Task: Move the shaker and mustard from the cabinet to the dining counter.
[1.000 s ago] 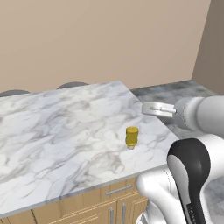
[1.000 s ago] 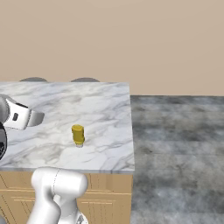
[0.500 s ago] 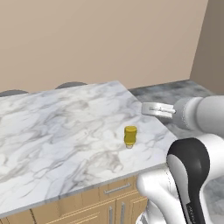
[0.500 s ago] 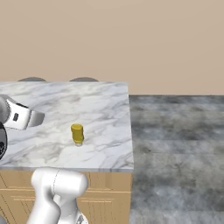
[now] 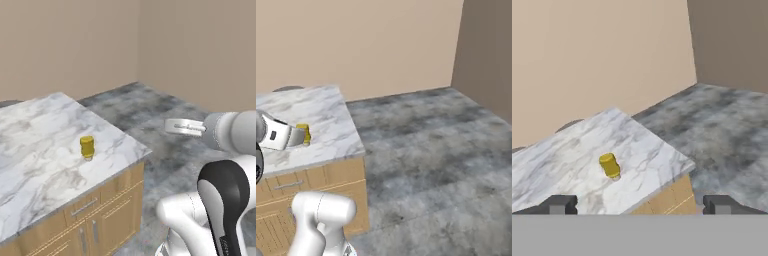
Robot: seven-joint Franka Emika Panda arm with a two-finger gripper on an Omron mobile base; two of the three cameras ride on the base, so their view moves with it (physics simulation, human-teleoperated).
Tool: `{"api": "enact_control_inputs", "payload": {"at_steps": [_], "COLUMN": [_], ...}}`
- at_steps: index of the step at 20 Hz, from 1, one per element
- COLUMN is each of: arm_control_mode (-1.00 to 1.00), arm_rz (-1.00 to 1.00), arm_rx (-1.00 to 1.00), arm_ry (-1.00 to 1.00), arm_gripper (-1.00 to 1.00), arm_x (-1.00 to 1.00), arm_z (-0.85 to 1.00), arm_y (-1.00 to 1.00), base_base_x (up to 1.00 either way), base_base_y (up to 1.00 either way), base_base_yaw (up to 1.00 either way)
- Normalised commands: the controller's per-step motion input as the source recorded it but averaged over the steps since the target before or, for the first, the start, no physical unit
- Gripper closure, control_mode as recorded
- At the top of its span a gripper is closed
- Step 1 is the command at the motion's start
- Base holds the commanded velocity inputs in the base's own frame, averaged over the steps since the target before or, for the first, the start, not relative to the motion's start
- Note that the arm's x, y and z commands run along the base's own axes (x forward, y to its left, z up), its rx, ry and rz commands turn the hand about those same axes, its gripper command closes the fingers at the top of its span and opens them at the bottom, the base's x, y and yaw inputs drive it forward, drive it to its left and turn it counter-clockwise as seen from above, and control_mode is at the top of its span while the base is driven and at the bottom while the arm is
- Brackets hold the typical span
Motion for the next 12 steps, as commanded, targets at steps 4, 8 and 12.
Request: {"api": "enact_control_inputs", "payload": {"at_steps": [4,8,12], "arm_control_mode": [1.0,1.0,1.0], "arm_rz": [0.0,0.0,0.0], "arm_rx": [0.0,0.0,0.0], "arm_ry": [0.0,0.0,0.0], "arm_gripper": [-1.0,-1.0,-1.0], "arm_x": [0.0,0.0,0.0], "arm_z": [0.0,0.0,0.0], "arm_y": [0.0,0.0,0.0], "base_base_x": [-0.02,0.0,0.0], "base_base_y": [-0.25,-0.07,0.0], "base_base_yaw": [-0.9,-0.98,-1.0]}}
